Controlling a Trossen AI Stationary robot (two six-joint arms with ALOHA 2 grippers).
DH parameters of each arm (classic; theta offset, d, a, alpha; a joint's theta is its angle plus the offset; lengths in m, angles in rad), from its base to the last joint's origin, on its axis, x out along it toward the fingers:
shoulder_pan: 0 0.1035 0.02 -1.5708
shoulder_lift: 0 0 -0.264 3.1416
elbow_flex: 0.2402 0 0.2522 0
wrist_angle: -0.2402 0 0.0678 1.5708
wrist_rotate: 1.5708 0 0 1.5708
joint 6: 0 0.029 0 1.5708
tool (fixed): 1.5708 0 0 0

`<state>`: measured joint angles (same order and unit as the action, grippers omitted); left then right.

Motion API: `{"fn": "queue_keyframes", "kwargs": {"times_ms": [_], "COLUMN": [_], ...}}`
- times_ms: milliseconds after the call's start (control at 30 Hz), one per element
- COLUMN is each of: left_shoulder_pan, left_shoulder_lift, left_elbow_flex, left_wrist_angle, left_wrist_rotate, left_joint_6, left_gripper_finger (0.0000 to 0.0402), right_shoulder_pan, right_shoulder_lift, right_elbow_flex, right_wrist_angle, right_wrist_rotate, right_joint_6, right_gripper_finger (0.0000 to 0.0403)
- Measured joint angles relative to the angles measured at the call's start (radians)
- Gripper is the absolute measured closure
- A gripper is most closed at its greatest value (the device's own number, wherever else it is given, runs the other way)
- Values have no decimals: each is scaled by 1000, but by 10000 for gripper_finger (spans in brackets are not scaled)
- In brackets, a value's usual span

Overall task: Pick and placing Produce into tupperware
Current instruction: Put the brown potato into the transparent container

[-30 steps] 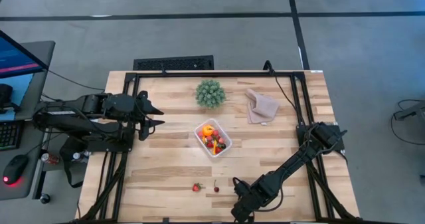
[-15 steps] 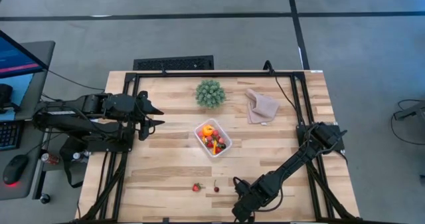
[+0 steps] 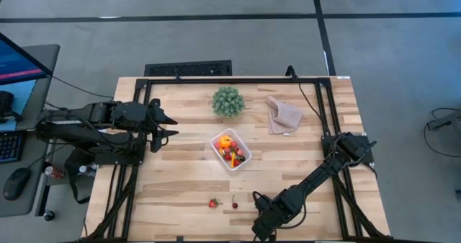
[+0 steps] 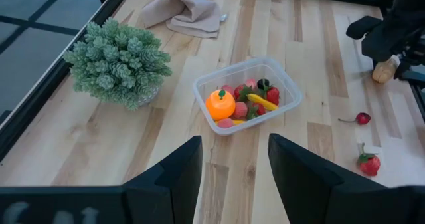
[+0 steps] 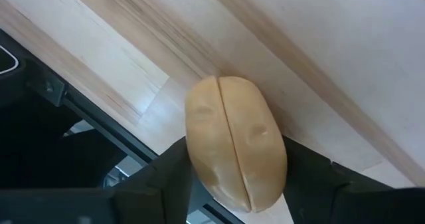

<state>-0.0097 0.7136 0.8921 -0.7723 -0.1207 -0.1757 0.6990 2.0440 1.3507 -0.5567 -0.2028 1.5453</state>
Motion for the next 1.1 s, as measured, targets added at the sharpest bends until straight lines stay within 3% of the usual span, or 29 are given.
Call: {"fn": "queue_keyframes", "kwargs": {"times_ms": [267, 567, 867, 1100], "left_shoulder_pan": [0, 0, 0, 0], "left_shoulder_lift": [0, 0, 0, 0], "left_elbow_flex": [0, 0, 0, 0], "left_wrist_angle": [0, 1, 3, 5], "left_wrist_rotate": [0, 0, 0, 0], "left_joint_6": [0, -1, -1, -1], "left_gripper_finger": [237, 237, 237, 237], "right_shoulder_pan": [-2, -1, -14, -38], "right_shoulder_lift": [-12, -69, -151, -211], "right_elbow_flex": [-1, 0, 0, 1], "right_wrist_angle": [-3, -12, -69, -76], "right_wrist_rotate": [80, 191, 325, 412], "right_joint_6": [7, 17, 17, -52], "right_gripper_finger": [197, 220, 205, 218]}}
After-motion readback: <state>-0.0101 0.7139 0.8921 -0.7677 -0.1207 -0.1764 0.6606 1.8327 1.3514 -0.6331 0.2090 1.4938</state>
